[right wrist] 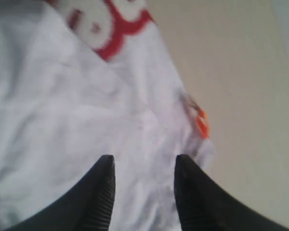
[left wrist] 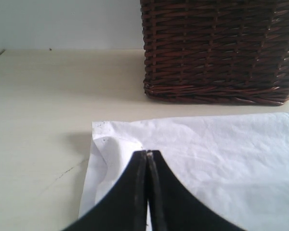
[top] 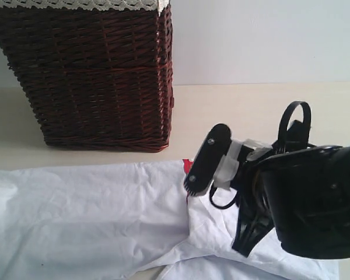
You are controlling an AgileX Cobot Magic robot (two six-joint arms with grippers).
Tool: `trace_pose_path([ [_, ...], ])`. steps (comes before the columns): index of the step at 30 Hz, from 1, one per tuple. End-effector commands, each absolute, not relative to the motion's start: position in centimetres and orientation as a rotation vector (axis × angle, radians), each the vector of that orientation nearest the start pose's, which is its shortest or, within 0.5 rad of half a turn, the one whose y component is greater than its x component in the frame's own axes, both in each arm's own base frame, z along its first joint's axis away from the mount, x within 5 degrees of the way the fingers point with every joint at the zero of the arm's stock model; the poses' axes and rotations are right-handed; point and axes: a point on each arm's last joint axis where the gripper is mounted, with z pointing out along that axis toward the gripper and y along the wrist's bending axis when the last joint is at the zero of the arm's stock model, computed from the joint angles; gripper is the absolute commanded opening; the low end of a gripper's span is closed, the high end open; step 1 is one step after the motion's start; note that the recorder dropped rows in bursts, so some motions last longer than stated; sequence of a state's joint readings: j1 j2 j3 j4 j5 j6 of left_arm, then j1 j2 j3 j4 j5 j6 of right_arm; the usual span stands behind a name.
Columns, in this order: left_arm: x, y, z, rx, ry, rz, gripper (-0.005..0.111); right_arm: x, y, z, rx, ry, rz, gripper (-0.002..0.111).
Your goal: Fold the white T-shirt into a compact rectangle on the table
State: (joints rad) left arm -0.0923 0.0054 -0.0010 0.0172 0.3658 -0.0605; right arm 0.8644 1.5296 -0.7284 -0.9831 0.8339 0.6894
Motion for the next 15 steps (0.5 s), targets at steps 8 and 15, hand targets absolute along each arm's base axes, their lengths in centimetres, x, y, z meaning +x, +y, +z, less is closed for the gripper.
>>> trace_pose_path([
  [8,5.3,-0.4,18.1,0.038,1.838,-0.087,0.000,14.8,19.4,17.4,-1.482,2.460,-0.124,0.040],
  [15,5.3,-0.4,18.1,0.038,1.838,-0.087,0.000,14.3,20.0,14.4,-1.539,2.563,-0.168,0.040],
])
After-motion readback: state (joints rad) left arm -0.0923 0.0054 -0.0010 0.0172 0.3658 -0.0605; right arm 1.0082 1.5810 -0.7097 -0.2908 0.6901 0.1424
